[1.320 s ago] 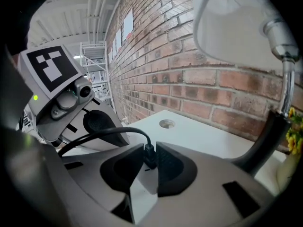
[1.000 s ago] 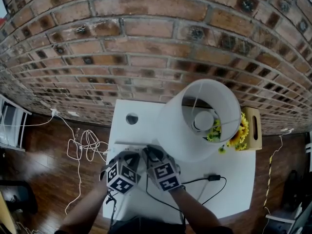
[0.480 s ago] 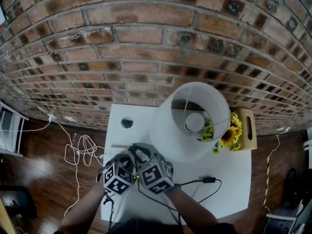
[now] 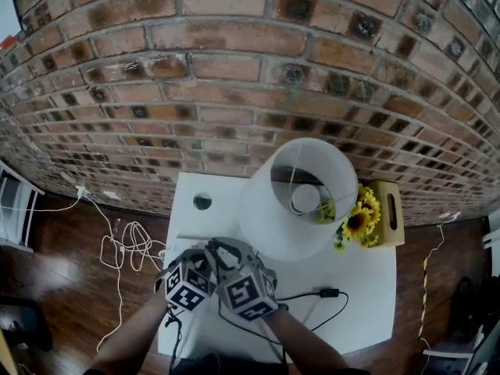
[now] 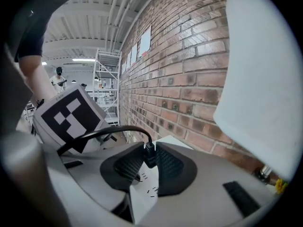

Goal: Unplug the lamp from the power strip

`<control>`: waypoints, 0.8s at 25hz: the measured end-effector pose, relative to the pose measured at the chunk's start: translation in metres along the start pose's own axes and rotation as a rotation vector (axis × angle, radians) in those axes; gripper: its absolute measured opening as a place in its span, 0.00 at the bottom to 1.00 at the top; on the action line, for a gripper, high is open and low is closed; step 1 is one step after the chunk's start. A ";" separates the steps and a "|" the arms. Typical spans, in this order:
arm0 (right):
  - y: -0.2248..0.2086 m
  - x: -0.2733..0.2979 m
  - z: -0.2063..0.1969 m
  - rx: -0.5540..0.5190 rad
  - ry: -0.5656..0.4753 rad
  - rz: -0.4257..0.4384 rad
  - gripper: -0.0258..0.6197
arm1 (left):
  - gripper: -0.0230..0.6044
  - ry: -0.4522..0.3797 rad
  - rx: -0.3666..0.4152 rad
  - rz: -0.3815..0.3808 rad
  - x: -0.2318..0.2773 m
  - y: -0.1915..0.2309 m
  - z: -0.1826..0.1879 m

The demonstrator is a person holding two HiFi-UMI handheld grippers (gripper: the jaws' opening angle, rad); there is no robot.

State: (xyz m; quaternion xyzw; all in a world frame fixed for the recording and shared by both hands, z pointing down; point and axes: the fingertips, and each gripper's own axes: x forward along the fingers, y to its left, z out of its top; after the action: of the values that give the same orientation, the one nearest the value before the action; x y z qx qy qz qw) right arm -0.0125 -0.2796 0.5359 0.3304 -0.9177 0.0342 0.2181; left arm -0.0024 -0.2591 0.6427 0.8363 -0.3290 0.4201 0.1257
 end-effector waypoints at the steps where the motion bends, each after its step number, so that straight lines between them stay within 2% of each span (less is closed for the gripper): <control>1: 0.000 -0.001 0.001 -0.007 0.000 -0.002 0.16 | 0.07 -0.019 -0.017 0.007 0.000 0.001 0.001; 4: 0.003 -0.005 0.004 -0.013 0.000 -0.006 0.17 | 0.07 -0.067 -0.073 0.024 -0.002 0.002 0.001; 9: 0.010 -0.010 0.007 -0.015 -0.001 -0.011 0.17 | 0.06 -0.125 -0.076 0.084 -0.022 0.009 0.011; 15: 0.026 -0.017 0.018 -0.035 -0.024 -0.015 0.17 | 0.06 -0.149 -0.109 0.103 -0.049 0.017 0.002; 20: 0.038 -0.023 0.031 -0.055 -0.036 -0.025 0.17 | 0.06 -0.170 -0.104 0.117 -0.076 0.021 -0.003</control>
State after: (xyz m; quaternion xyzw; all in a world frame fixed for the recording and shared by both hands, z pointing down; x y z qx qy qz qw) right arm -0.0324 -0.2426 0.5010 0.3362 -0.9179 0.0002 0.2108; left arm -0.0512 -0.2400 0.5841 0.8408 -0.4079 0.3366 0.1156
